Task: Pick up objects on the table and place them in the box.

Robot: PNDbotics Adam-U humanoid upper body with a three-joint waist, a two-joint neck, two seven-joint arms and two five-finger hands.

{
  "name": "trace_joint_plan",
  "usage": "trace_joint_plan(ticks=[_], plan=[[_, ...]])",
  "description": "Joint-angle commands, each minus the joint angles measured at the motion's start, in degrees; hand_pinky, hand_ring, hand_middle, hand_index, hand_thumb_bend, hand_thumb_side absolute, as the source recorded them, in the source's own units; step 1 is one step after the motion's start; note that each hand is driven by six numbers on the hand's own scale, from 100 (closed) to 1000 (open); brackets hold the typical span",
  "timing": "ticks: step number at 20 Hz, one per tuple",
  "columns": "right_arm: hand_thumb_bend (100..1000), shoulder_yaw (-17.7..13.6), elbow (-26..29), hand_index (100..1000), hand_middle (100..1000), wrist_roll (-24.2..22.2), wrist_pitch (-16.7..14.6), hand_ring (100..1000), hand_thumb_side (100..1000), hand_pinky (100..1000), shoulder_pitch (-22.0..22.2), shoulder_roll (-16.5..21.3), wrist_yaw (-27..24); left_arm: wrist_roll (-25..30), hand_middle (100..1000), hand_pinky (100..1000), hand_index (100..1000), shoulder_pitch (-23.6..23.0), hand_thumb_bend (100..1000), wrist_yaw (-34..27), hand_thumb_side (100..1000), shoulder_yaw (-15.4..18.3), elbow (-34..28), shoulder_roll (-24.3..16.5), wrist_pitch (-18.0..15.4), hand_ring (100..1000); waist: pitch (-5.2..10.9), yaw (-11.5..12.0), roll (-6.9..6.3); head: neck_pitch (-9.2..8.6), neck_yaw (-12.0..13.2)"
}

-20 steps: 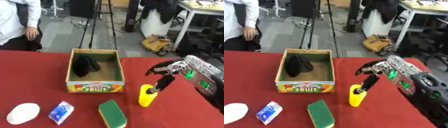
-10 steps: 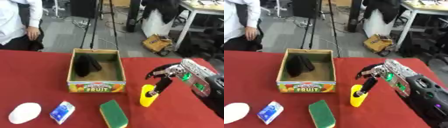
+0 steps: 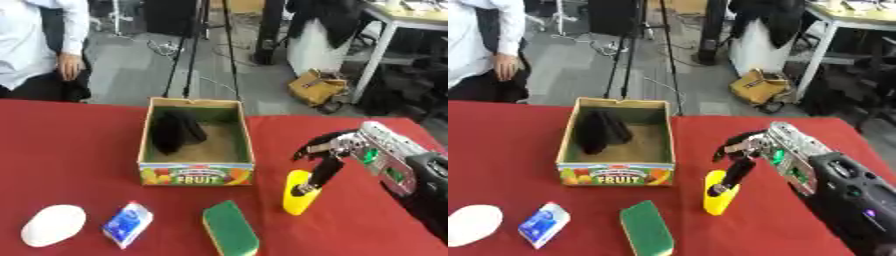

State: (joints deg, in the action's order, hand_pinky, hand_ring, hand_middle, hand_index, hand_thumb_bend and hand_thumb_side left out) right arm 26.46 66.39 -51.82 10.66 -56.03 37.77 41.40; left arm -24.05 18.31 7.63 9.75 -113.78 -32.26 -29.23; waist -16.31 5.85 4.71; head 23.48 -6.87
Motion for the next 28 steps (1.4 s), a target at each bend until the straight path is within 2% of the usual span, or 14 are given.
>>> trace_joint_plan(ticks=[1,14,28], plan=[[562,-0.92,-0.78,1000,1000,-0.15,-0.17,981,571,896,-1.37,0.49,0.77,0.14,807,936,864,0.64,100,0.03,1000,0.66,-0.81,-1.13,0.02,954,0.70,0.11,-0.36,-0.57,-0.07],[561,-1.00,-3.71,1000,1000,-0.15,-1.23,983,577,900,-1.69,-0.55,1.42,0.34,807,937,863,0.68,100,0.19,1000,0.64,-0.81,-1.01,-0.02,954,0.25,0.34,-0.52,-0.45,-0.25],[556,-0.51,-2.89,1000,1000,-0.15,-1.33,989,597,905,-1.39,-0.21,1.23,0.52,806,937,863,0.53,100,0.33,1000,0.73,-0.81,-1.13,0.17,953,0.42,-0.30,-0.62,-0.36,0.00]])
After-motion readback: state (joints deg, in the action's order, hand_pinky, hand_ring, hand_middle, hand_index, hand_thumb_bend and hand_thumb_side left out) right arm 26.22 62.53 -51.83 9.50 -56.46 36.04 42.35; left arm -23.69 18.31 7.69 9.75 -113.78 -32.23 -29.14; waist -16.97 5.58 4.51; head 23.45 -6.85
